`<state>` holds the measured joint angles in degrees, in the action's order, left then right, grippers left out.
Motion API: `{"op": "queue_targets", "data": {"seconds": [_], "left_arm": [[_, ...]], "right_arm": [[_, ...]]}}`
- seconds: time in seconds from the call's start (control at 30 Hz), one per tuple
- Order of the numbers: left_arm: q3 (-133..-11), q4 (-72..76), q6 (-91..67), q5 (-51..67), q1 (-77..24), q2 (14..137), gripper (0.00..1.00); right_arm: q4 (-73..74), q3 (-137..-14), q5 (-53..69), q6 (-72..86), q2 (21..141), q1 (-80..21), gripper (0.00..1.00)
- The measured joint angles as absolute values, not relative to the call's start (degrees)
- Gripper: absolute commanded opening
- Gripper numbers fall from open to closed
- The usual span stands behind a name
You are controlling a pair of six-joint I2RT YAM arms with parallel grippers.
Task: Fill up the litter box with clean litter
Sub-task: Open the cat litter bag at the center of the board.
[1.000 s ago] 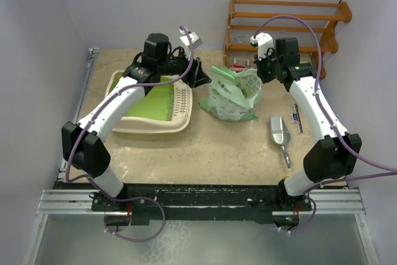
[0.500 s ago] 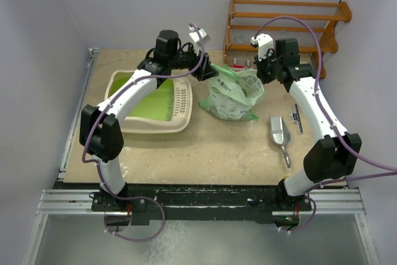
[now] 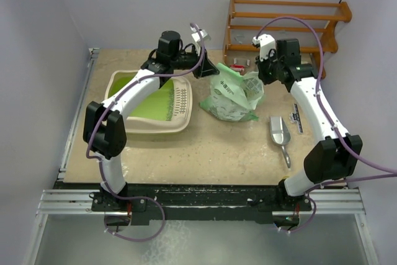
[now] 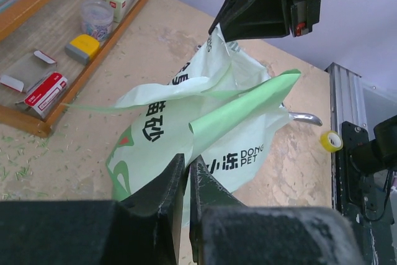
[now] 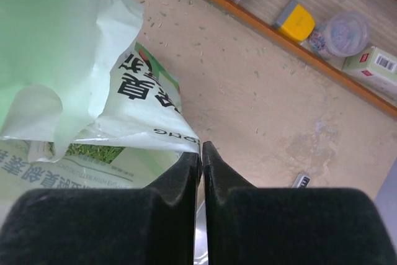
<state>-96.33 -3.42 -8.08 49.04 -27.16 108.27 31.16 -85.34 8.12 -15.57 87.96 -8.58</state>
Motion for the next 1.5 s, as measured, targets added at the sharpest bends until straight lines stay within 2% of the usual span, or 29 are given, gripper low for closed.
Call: {"op": "queue_targets", "data": {"seconds": [0.13, 0.27, 0.4, 0.67, 0.7, 0.73, 0.8, 1.03, 1.1, 1.27, 1.33, 1.5], "left_arm": [[-96.01, -1.96, -9.52, 49.12, -27.16, 108.27, 0.03], [-94.43, 1.8, -11.57, 50.54, -27.16, 108.27, 0.31], [-94.11, 4.25, -13.17, 52.69, -27.2, 108.27, 0.36], [-93.78, 5.34, -14.09, 55.72, -27.68, 108.27, 0.26], [-93.71, 5.02, -14.02, 55.88, -27.79, 108.27, 0.23], [-93.54, 4.75, -13.96, 56.05, -27.9, 108.27, 0.19], [-93.32, 4.12, -13.82, 56.25, -28.03, 108.27, 0.04], [-92.47, 0.38, -10.72, 54.57, -28.16, 108.18, 0.04], [-91.77, -0.08, -9.87, 53.15, -28.16, 107.74, 0.2], [-91.15, -1.19, -9.43, 49.5, -28.16, 105.8, 0.55], [-91.15, -1.41, -9.43, 47.97, -28.16, 104.84, 0.6], [-90.91, -2.28, -9.17, 43.11, -28.14, 101.06, 0.64]], "right_arm": [[32.21, -89.52, 8.01, -15.38, 88.68, -8.58, 0.08], [32.08, -93.06, 8.01, -15.35, 88.77, -8.58, 0.08], [31.59, -93.78, 8.01, -15.35, 88.77, -8.58, 0.08], [31.48, -92.75, 8.01, -15.33, 88.62, -8.54, 0.08], [31.46, -92.23, 8.01, -15.33, 88.47, -8.45, 0.29], [31.42, -91.44, 8.05, -15.33, 88.14, -8.21, 0.37], [35.14, -90.11, 7.86, -13.17, 87.2, -7.03, 0.4], [49.87, -85.32, 8.82, -8.25, 84.03, 9.76, 0.41], [53.21, -84.47, 8.47, -8.75, 84.03, 12.91, 0.42], [59.13, -79.66, 9.8, -12.03, 83.81, 11.92, 0.45], [60.25, -77.23, 9.91, -12.73, 83.81, 11.68, 0.45], [60.88, -73.21, 8.99, -13.23, 83.81, 11.7, 0.46]]}}
